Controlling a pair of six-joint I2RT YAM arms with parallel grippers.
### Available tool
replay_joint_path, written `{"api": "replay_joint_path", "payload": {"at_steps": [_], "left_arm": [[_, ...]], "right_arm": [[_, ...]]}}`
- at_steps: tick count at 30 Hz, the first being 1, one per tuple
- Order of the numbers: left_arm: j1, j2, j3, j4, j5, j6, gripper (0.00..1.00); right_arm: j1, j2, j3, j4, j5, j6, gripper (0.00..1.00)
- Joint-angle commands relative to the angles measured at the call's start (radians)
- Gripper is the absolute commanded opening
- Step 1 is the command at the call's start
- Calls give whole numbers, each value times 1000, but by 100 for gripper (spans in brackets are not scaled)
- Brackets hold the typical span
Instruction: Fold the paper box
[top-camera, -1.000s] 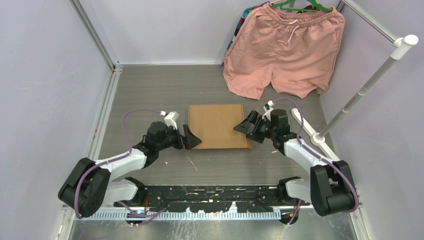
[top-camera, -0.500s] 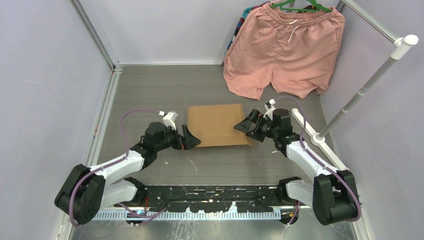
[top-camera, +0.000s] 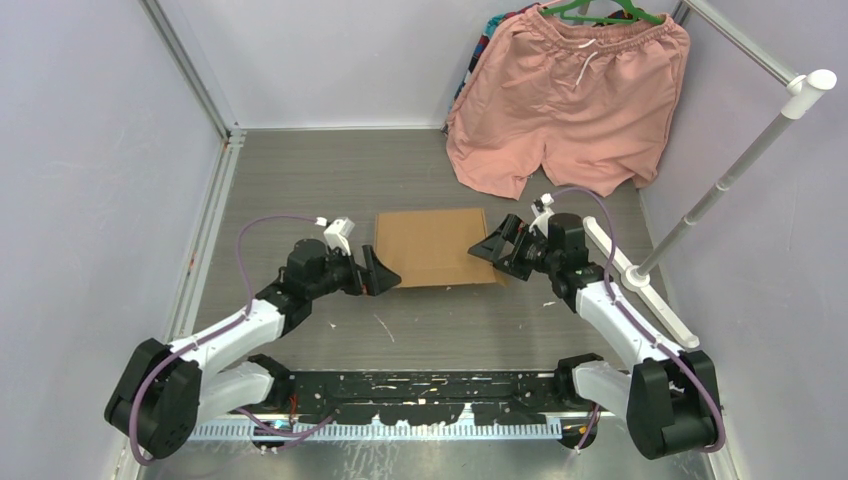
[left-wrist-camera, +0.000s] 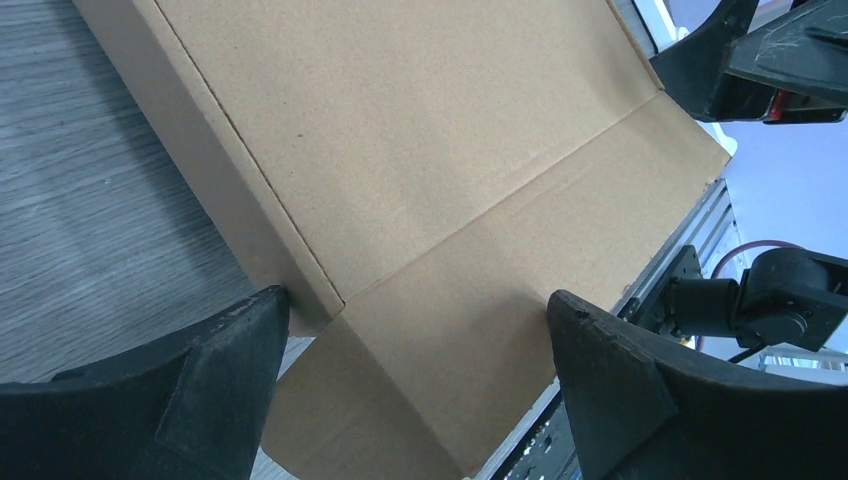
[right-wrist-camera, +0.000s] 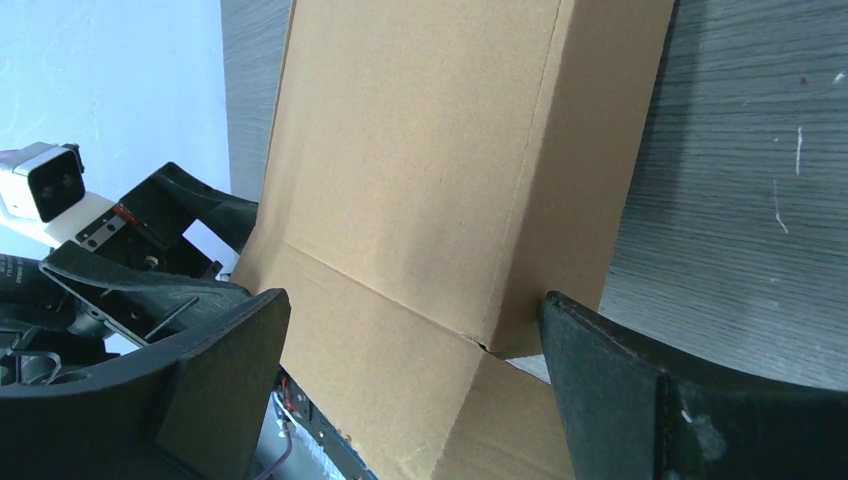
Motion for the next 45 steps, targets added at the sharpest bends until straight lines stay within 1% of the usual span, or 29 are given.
{"api": "replay_joint_path", "payload": {"at_steps": [1,9,17,42,45], "left_arm": [[-3,-39,64,15,63,2,100],[-3,-68,123,-68,79,-1,100],[-3,-102,149,-106,96,-17,100],[-3,-124,255,-247,120,-50,100],[-4,-122,268,-286,118,-54,100]], "right_arm": [[6,-36,59,1,-61,15,100],[6,-50,79,-23,-65,18,100],[6,-70,95,-43,-78,30,100],[7,-68,172,-105,-140,98,100],[6,-64,181,-112,-144,111,100]]}}
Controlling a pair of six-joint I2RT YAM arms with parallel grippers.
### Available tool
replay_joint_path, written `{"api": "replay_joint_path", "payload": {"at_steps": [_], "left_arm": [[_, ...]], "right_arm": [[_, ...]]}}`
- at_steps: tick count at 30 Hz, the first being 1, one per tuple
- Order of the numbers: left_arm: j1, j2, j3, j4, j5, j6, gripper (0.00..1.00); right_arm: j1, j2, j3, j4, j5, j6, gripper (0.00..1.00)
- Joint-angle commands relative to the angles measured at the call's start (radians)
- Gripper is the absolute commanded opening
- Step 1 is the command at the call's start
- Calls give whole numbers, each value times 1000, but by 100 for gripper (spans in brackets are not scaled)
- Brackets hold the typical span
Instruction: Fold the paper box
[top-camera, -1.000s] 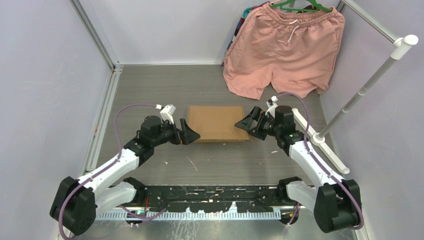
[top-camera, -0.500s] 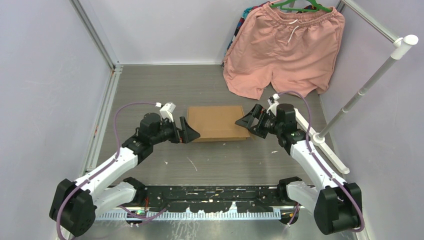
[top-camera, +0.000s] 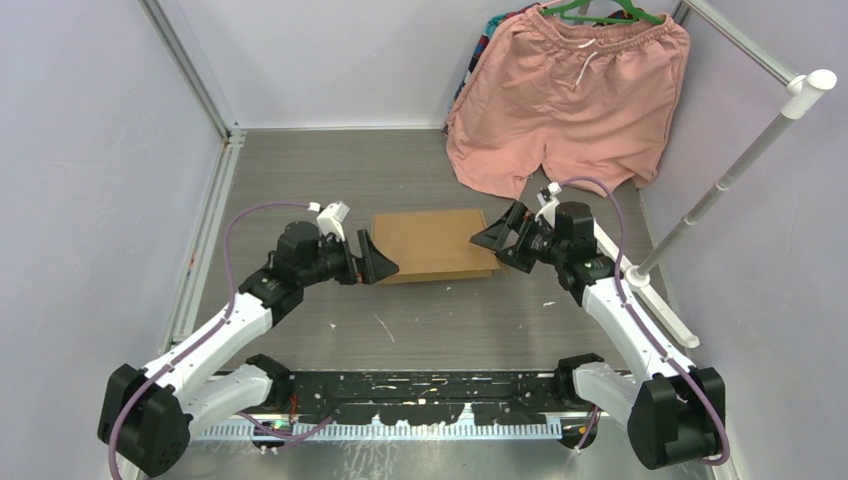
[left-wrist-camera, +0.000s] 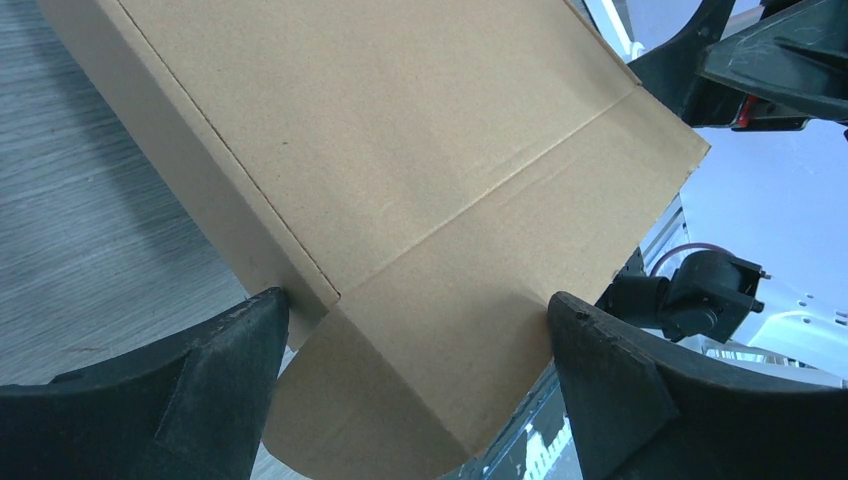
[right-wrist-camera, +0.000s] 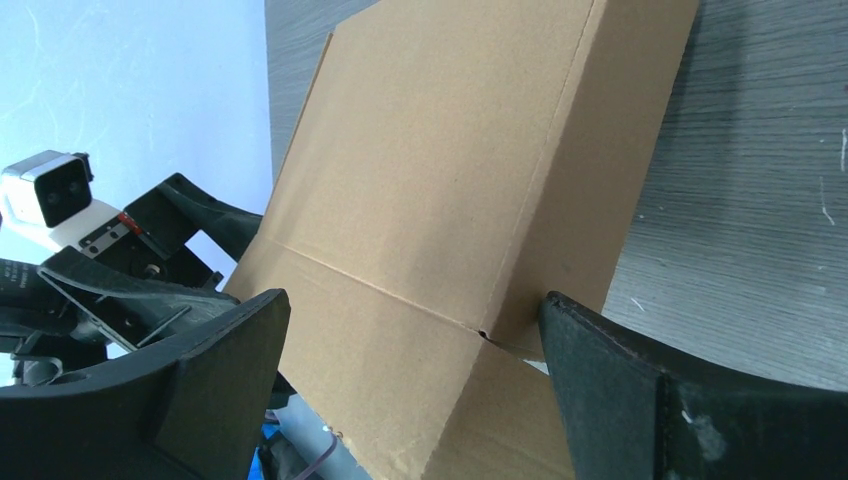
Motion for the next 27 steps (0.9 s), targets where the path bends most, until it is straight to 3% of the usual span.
{"api": "replay_joint_path", "payload": {"at_steps": [1,13,27], "left_arm": [[-14,-19,76,22,93,-26,100],[-10,-5,147,-118,99,-32,100],[39,-16,165,-129,160,-110,100]], "right_arm": [[16,-13,66,30,-128,70,100],[15,2,100,-16,-156,113,100],[15,11,130,-57,-182,154,100]]}}
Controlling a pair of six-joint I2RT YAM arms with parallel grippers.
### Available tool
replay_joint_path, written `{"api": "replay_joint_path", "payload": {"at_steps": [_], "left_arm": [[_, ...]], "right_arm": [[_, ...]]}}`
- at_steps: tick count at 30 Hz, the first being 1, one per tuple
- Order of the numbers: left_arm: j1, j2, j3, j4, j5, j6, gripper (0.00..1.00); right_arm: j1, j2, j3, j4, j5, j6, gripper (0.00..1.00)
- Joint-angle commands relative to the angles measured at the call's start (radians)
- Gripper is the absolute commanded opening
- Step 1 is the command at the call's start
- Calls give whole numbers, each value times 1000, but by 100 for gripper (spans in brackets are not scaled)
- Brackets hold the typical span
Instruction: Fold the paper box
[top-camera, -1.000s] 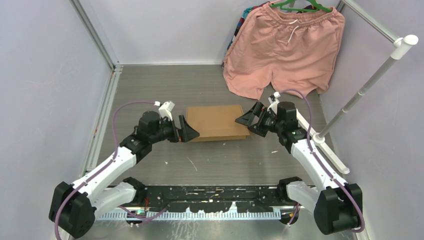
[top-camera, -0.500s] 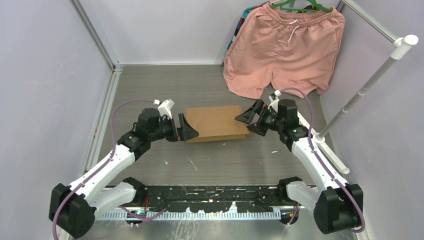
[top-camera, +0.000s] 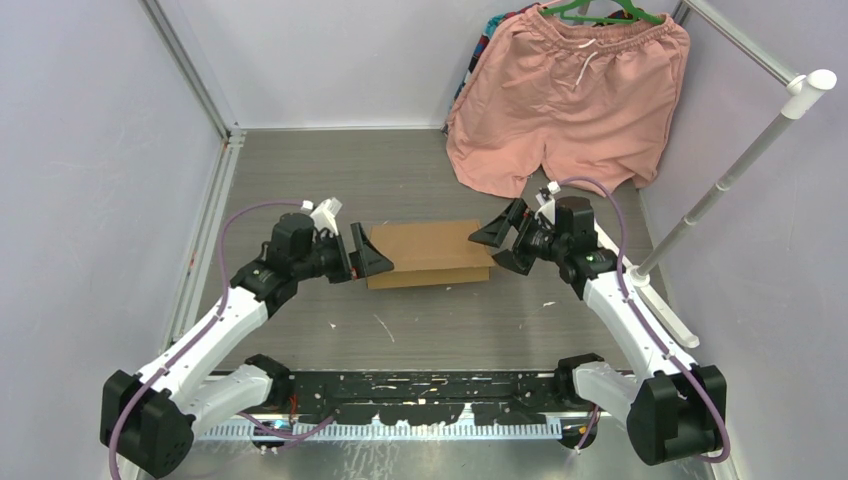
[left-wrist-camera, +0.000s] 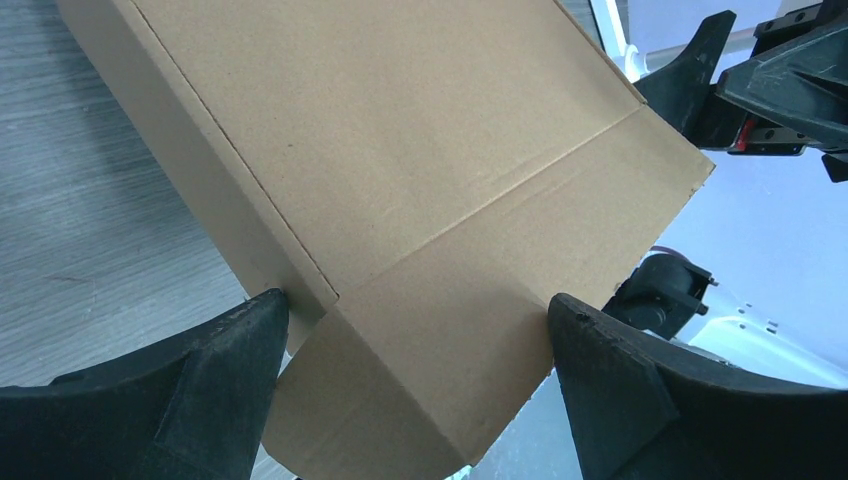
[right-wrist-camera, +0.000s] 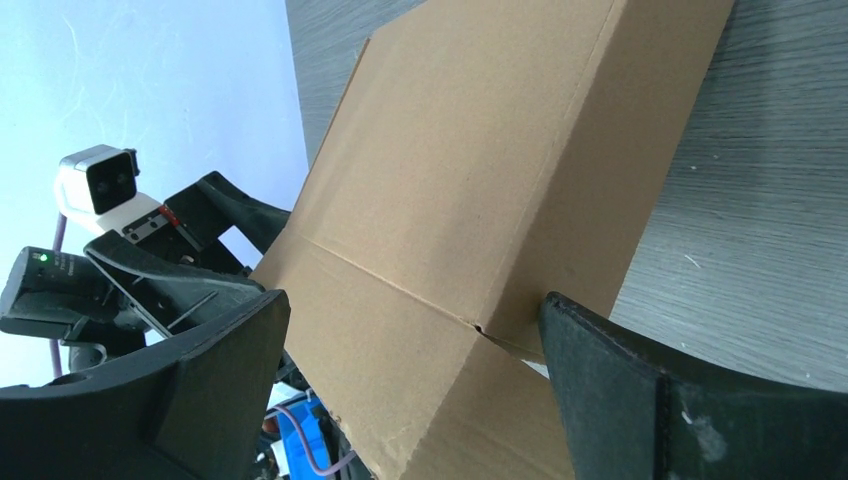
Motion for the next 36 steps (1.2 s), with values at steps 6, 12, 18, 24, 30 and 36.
{"api": "replay_joint_path", "payload": {"at_steps": [6,12,18,24,30,36], "left_arm": [[11,-5,102,32,137,-52,100],[26,7,125,17,161,-72,100],[50,18,148,0,187,-100,100],[74,32,162,6,215,-130,100],[88,36,165,11,234,-154,100],[94,38,164,10,244,-173,100]], "right_arm": [[18,-10,95,19,-134,84,100],[18,-4,106,14,-145,106,100],[18,-7,106,5,-153,129,100],[18,-12,109,-10,-163,135,100],[18,-6,108,-10,-168,143,100],[17,0,107,3,-177,162,100]]}}
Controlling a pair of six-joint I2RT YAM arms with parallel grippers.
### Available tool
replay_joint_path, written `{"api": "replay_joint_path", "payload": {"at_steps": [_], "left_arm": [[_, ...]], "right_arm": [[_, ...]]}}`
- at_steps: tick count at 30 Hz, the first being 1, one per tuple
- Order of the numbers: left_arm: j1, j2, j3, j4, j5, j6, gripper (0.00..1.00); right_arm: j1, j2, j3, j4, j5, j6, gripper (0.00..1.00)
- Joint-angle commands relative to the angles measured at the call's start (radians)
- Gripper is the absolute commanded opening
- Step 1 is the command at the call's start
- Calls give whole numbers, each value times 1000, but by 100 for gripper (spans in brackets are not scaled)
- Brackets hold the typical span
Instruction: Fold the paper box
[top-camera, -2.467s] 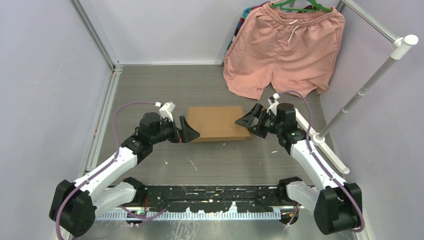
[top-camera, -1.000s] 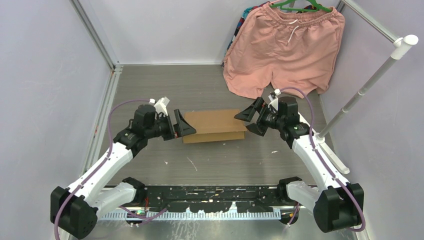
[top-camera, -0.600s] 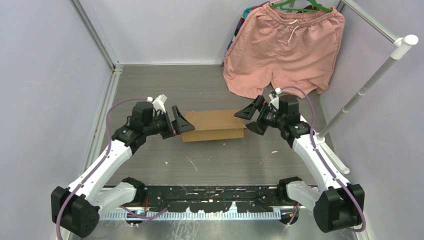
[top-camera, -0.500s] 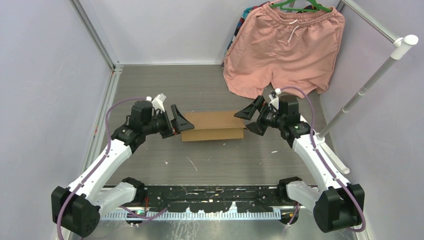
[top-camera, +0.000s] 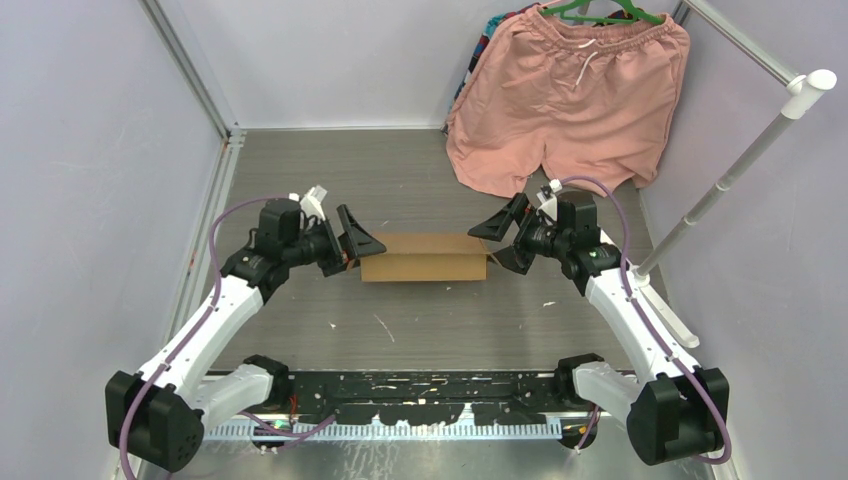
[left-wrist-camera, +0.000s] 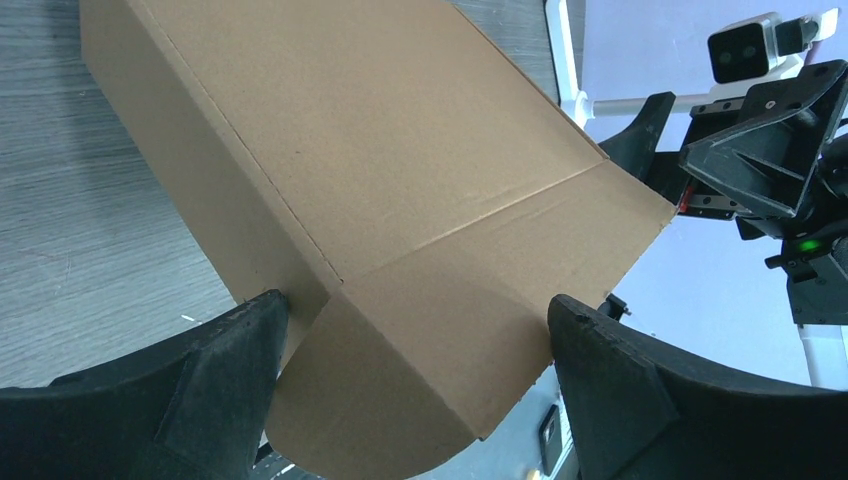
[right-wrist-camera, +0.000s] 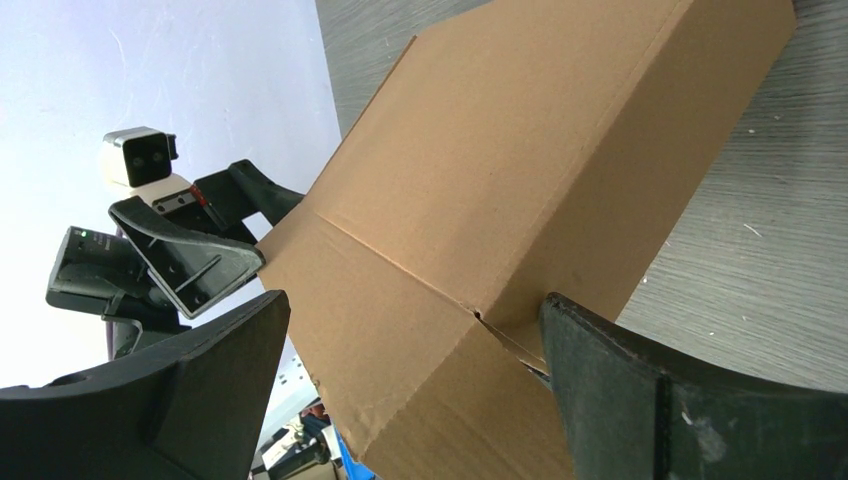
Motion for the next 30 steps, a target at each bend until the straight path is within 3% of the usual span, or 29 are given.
{"api": "replay_joint_path", "payload": {"at_steps": [1,30], "left_arm": [[-14,-3,63,101,153,-61,100],[17,33,120,58,208,-111,100]], "right_arm": [[18,1,51,65,-139,77,100],[18,66,137,64,-185,149,100]]}}
